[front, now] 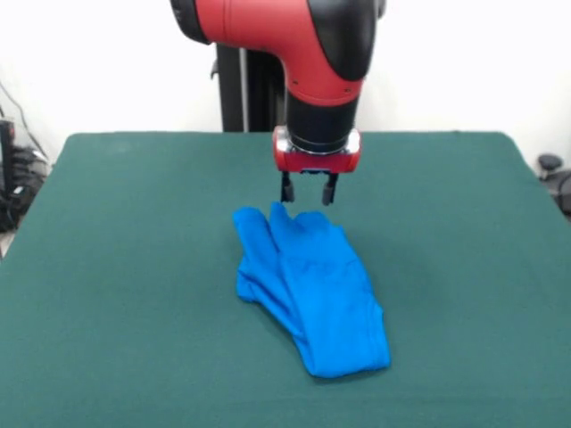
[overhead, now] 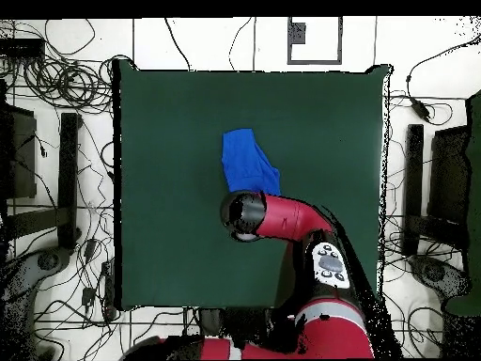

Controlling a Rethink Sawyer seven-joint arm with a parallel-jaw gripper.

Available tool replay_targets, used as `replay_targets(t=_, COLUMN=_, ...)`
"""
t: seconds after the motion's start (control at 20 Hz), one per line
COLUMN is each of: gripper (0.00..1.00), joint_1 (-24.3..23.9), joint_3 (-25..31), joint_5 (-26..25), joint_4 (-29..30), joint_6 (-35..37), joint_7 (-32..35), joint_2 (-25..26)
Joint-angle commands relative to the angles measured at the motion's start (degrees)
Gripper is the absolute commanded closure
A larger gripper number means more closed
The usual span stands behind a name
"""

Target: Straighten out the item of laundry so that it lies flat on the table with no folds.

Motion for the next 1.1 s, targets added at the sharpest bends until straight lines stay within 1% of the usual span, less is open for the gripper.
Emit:
replay_targets(t=0.05, gripper=0.00, joint_1=-1.8, joint_3=2.4, joint_5=-1.4, joint_4=1.8, joint_6=-0.3, joint_7=5.2, joint_2=-0.9)
replay_targets(t=0.25, gripper=0.00, joint_1=-2.4, joint_3=2.8, joint_5=-1.7, joint_4=0.3, joint_6=-0.2, joint_7=4.7, joint_2=0.7)
replay_targets(t=0.4, gripper=0.00, joint_1=-1.8, joint_3=2.2, joint_5=-2.2, joint_4=-0.1, joint_6=0.0, joint_7=5.0, joint_2=0.8)
replay_targets(t=0.6, gripper=0.00, joint_1=-2.7, joint_3=3.0, joint_5=-2.0, joint_4=-3.3, joint_6=-0.3, joint_7=4.5, joint_2=4.5)
replay_targets(t=0.85, gripper=0.00, joint_1=-3.2, joint_3=3.5, joint_5=-1.7, joint_4=-3.6, joint_6=-2.0, joint_7=5.0, joint_2=6.1)
replay_targets(t=1.1, gripper=0.00, joint_1=-5.3, joint_3=5.7, joint_5=-0.7, joint_4=-6.5, joint_6=-2.4, joint_7=3.8, joint_2=9.9)
